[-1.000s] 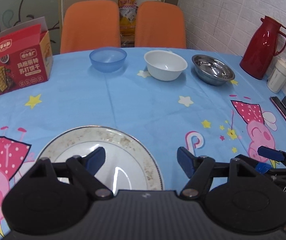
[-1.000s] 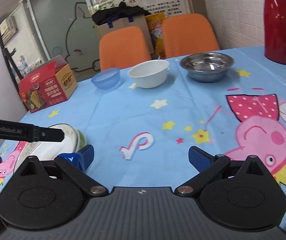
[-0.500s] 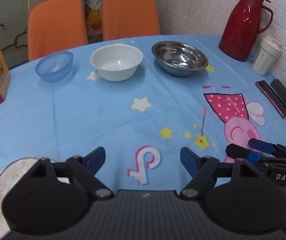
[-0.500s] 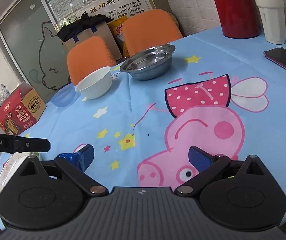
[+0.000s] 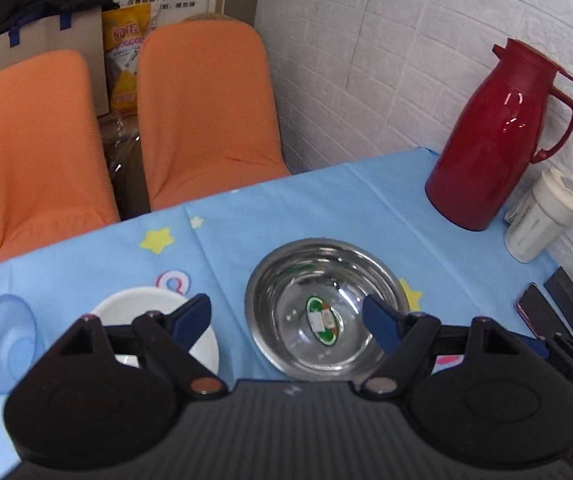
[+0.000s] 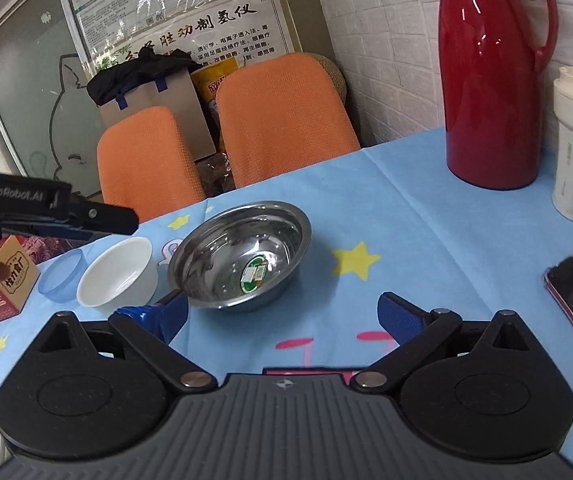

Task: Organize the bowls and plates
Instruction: 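Move the left gripper toward the steel bowl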

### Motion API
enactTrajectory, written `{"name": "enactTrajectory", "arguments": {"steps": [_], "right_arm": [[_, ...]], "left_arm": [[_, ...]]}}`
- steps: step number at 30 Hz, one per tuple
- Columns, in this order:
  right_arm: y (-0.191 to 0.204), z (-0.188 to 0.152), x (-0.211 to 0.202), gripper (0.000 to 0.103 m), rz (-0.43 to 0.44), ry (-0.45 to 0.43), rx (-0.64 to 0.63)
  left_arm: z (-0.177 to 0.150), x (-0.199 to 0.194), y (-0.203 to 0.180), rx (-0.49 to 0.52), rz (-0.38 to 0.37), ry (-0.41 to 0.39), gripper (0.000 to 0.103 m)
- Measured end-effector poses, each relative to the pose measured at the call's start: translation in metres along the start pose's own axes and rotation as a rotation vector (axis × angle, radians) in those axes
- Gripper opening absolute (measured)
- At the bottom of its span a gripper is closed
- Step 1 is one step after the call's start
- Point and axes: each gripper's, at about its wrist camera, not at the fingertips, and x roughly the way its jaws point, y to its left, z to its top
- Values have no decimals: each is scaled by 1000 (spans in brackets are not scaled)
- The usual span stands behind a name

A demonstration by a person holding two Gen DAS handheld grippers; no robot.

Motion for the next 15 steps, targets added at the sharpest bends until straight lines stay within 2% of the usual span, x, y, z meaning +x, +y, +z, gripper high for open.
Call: {"name": "enactTrajectory", "arguments": {"steps": [7, 10, 15], "right_arm": [[0, 14, 50, 89, -10, 70, -17], [3, 15, 69, 89, -15, 103, -32], [8, 12, 93, 89, -8, 163, -50]], "left_arm": [[18, 72, 8, 10, 9, 100, 78], [18, 90, 11, 8, 26, 125, 78], [17, 108, 10, 11, -1, 163, 78]]}}
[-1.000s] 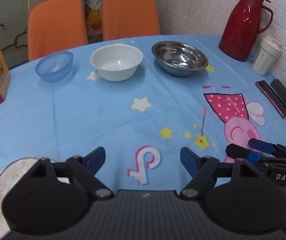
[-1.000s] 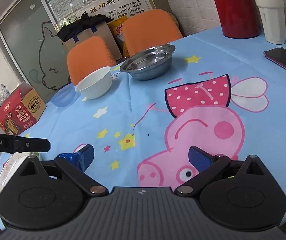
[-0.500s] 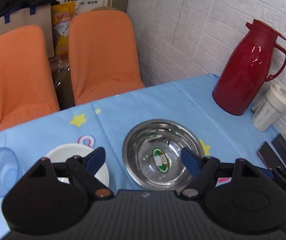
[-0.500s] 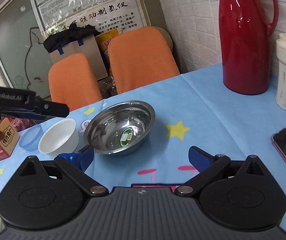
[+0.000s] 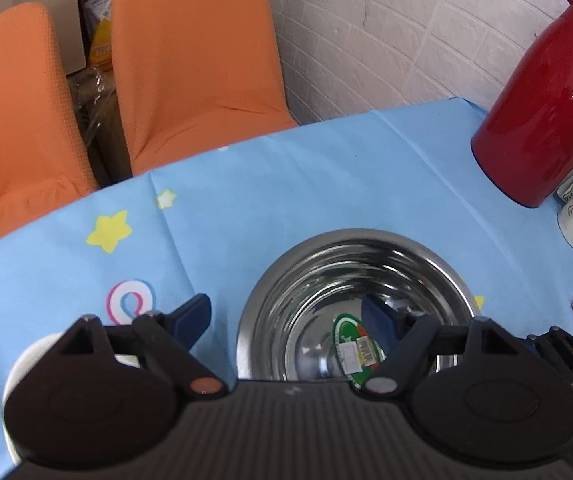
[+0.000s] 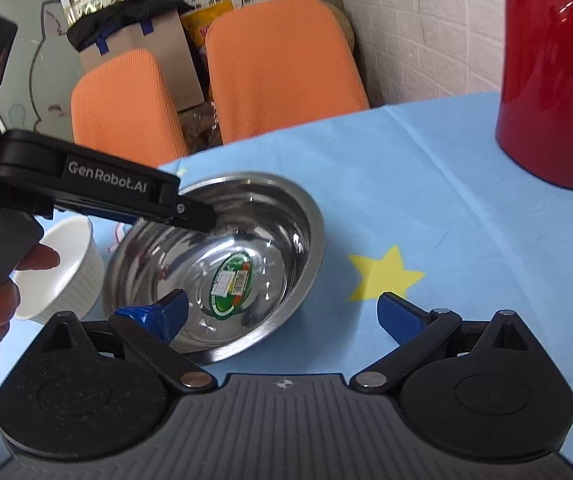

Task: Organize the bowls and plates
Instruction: 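Move the left gripper toward the steel bowl, then close the left gripper on the steel bowl rim and lift it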

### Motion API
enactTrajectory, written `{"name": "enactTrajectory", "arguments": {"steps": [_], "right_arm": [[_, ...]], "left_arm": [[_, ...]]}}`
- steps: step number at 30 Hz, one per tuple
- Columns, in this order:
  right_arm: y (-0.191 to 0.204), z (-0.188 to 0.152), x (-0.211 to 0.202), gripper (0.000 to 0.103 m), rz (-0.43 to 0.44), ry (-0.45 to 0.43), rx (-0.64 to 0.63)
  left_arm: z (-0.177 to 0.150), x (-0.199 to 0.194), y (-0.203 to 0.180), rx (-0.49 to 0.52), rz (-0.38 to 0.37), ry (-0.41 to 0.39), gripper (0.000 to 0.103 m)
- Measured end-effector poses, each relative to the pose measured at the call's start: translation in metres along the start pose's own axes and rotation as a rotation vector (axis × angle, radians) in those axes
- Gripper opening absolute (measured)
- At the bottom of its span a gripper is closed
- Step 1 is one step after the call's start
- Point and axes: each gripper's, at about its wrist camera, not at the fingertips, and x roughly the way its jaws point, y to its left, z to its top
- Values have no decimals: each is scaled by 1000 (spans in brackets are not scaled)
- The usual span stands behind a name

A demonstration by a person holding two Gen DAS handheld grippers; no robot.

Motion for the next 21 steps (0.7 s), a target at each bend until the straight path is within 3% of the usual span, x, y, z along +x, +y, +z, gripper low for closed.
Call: {"name": "enactTrajectory", "arguments": {"steps": [9, 14, 21], "right_arm": [[9, -4, 1, 88, -8, -7, -49], [16, -8, -5, 88, 57, 23, -62], [27, -20, -25, 90, 32, 15, -79]], "left_arm": [[-4, 21, -11, 51, -42, 70, 73], [-11, 16, -22, 116, -54, 111, 72], [-29, 4, -34, 197, -50, 134, 73]]}}
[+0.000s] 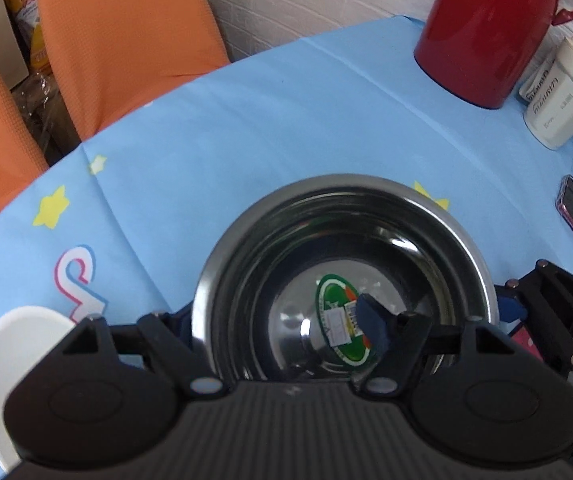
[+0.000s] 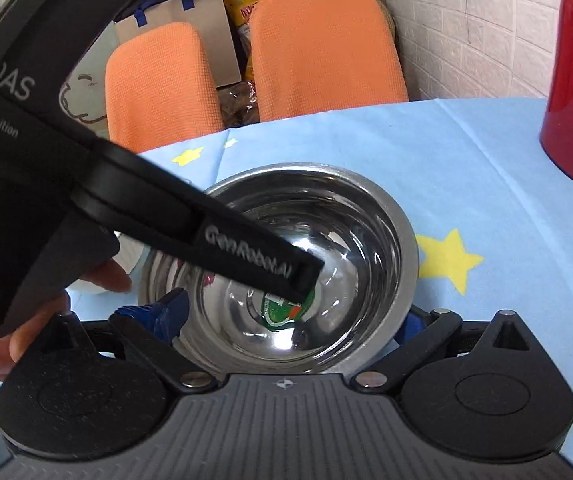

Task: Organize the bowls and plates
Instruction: 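Close the left gripper on the steel bowl rim and lift it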

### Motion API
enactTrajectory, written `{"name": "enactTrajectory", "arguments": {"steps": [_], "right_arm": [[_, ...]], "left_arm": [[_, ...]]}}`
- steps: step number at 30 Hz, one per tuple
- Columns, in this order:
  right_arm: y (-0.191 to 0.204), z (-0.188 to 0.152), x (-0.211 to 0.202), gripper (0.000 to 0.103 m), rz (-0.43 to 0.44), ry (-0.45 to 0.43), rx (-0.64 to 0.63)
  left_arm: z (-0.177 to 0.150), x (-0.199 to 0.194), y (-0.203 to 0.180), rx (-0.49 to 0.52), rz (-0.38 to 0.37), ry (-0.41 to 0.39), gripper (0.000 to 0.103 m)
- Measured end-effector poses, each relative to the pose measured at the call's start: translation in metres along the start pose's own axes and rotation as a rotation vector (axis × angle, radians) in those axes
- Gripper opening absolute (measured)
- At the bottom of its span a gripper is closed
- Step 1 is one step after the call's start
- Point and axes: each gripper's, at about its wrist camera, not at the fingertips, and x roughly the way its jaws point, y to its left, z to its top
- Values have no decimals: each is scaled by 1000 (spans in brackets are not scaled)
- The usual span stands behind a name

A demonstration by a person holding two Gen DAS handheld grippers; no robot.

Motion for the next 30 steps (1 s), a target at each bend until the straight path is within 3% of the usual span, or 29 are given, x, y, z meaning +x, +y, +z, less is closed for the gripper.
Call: {"name": "enactTrajectory", "arguments": {"steps": [9, 13, 23, 30], "right_arm": [[15, -11, -25, 90, -14, -21, 2], [27, -22, -42, 90, -1, -27, -3], [82, -81, -88, 90, 53, -50, 1], [110, -127, -103, 90, 102, -27, 74]], "left_arm": [[-22, -29, -11, -19, -14, -6, 72], [-46, -51, -18, -35, -5, -7, 72], [-145, -114, -26, -108, 36, -12, 72], [-204, -133, -31, -138, 46, -23, 72]]}}
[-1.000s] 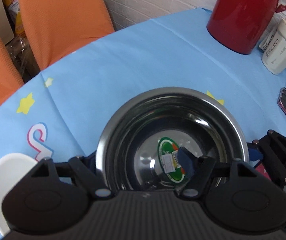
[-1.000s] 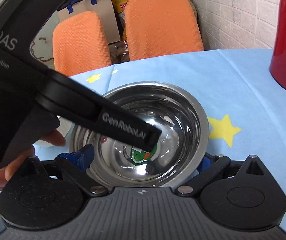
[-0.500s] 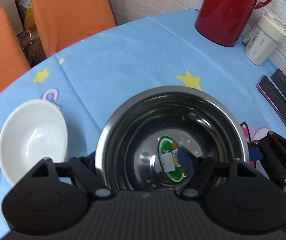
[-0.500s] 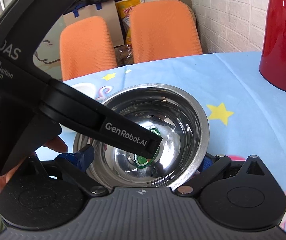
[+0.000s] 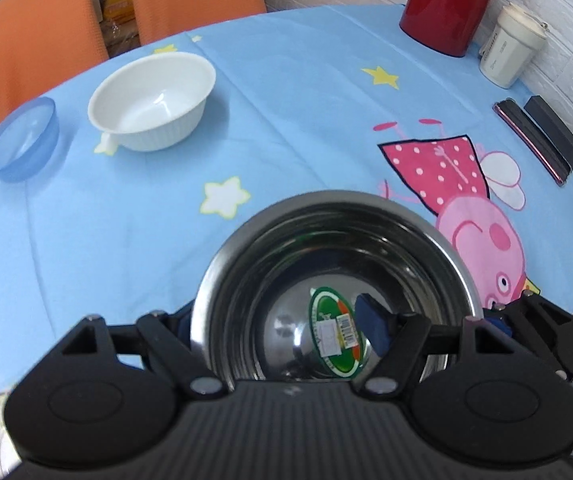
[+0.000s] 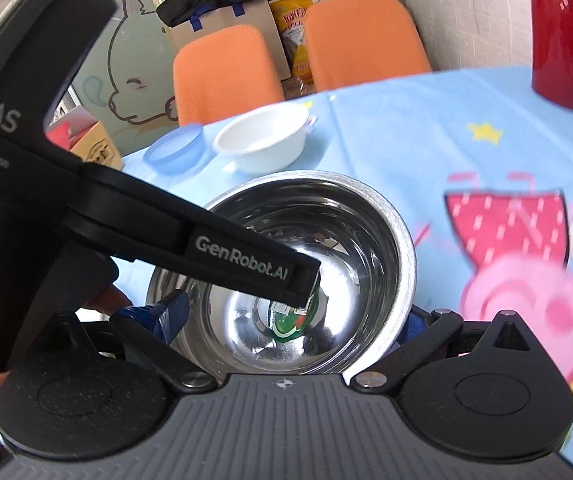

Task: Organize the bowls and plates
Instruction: 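Close the left gripper on the steel bowl rim and lift it, then carry the steel bowl with the left gripper and set it on the plate stack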

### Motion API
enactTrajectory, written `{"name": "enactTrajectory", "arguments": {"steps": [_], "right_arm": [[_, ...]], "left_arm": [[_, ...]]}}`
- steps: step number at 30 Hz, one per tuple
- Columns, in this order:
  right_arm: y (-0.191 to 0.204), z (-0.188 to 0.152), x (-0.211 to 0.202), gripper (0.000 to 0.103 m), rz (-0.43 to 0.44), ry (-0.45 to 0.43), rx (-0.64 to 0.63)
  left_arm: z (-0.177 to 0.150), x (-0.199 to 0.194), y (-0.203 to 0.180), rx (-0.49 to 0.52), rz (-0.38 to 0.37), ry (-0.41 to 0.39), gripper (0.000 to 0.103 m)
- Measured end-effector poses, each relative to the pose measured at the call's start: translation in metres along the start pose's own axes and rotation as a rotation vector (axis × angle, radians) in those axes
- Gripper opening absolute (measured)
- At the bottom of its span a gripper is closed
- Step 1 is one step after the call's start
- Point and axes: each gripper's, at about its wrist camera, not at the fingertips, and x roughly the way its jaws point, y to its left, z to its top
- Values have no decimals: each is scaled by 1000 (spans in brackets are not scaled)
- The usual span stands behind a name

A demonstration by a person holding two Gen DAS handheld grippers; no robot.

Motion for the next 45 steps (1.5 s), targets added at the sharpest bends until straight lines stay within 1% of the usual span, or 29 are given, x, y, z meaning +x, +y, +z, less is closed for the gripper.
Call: {"name": "enactTrajectory", "arguments": {"steps": [3, 6, 12, 18, 19, 21, 23, 25, 26, 29, 33, 37, 41, 43, 45], "right_arm": [[3, -13, -2, 90, 10, 8, 34], [5, -18, 1, 89, 6, 11, 52], [10, -25, -5, 89, -3, 29, 27], [8, -30, -4, 88, 6, 40, 17], [7, -31, -4, 88, 10, 41, 20], [8, -32, -5, 88, 15, 36, 10], [7, -31, -7, 88, 25, 25, 8], [3, -29, -13, 88, 26, -1, 12], [0, -27, -17, 88, 13, -12, 11], [-11, -22, -30, 88, -26, -46, 15], [-31, -21, -51, 88, -21, -81, 61], [-45, -12, -62, 88, -33, -118, 86], [-49, 11, -56, 88, -61, -140, 48], [-51, 26, -49, 88, -53, -141, 20], [-52, 39, -40, 88, -26, -133, 7]], "left_arm": [[-15, -1, 0, -5, -7, -6, 72], [-20, 1, 1, 3, -9, -11, 72], [-31, 5, 3, -20, -36, -5, 72], [-40, 6, -4, -5, -8, -15, 72], [-41, 5, -5, 0, -8, -19, 73], [-42, 4, -5, 0, 2, -37, 81], [-41, -2, -5, 8, 14, -77, 81], [-40, -13, -7, 20, 32, -129, 82], [-39, -18, -7, 22, 41, -148, 83], [-34, -35, -5, 15, 67, -194, 84], [-32, -51, 0, 2, 93, -239, 84], [-27, -57, 7, -6, 93, -252, 84], [-21, -53, 18, -15, 102, -246, 84], [-18, -49, 25, -22, 110, -238, 84], [-16, -45, 34, -33, 116, -228, 84]]}}
